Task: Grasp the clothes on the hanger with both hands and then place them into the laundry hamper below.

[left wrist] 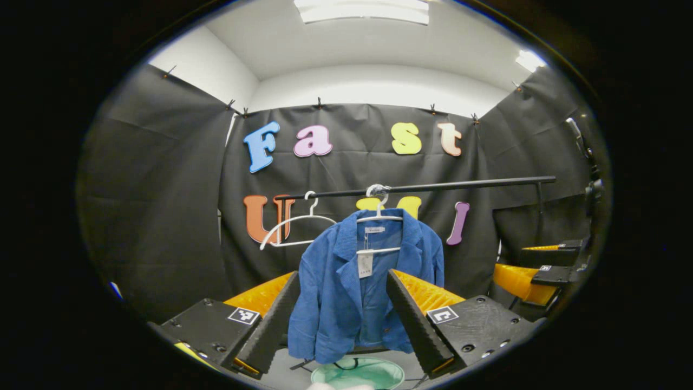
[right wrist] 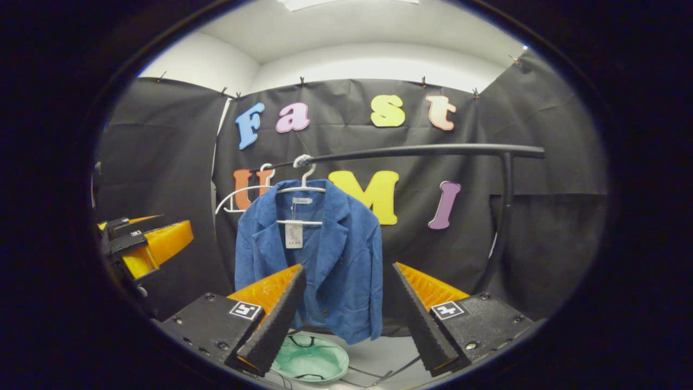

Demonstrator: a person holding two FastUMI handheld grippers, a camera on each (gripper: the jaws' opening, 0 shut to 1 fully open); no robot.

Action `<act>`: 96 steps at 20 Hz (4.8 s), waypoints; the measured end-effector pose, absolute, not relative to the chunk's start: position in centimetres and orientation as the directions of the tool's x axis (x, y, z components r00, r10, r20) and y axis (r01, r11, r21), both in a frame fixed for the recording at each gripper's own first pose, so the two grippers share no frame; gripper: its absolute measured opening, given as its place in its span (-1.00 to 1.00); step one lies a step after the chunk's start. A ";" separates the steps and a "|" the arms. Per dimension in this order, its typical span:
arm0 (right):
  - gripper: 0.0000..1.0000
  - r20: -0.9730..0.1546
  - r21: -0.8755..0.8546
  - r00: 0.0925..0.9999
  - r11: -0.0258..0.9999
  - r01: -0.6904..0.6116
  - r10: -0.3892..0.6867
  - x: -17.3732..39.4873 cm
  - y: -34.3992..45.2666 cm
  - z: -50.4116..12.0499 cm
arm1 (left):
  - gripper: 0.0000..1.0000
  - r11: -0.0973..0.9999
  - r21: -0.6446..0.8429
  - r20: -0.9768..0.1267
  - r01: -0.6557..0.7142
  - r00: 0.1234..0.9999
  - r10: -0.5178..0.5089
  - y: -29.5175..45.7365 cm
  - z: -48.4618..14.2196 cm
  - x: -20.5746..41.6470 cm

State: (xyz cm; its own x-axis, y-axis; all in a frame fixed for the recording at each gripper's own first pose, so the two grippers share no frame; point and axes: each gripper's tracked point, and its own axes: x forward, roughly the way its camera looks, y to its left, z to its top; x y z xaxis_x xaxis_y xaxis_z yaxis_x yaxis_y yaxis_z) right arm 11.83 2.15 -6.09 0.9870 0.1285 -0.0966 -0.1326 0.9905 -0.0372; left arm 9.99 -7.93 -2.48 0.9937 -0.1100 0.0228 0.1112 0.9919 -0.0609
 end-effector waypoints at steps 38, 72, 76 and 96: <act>-0.68 -0.189 0.023 0.928 0.946 -0.323 0.321 40.8 8.9 -13.4 | -0.25 0.997 0.066 -0.235 -0.037 0.971 0.051 -10.0 -17.2 33.4; -0.89 0.081 0.275 0.826 0.784 -0.556 0.557 41.9 -0.5 -2.6 | -1.00 0.948 0.034 -0.044 -0.315 0.948 0.317 3.8 -5.0 34.9; -0.88 0.092 0.277 0.821 0.777 -0.565 0.564 41.8 -0.7 -1.5 | -0.99 0.951 0.032 -0.038 -0.308 0.950 0.309 3.9 -4.5 35.8; -0.88 0.075 0.085 0.958 0.955 -0.283 0.278 47.2 -4.7 1.9 | -1.00 0.973 -0.033 -0.104 -0.227 0.969 0.222 4.6 -3.2 39.2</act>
State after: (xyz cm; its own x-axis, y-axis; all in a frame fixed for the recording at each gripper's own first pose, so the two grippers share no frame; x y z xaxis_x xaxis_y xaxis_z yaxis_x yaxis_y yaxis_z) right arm 47.18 -4.70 1.92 0.9578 0.2775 0.0749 -0.2835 0.9552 0.0852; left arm 39.18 4.58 -3.21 0.9694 0.2222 -0.1041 -0.2267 0.9734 -0.0329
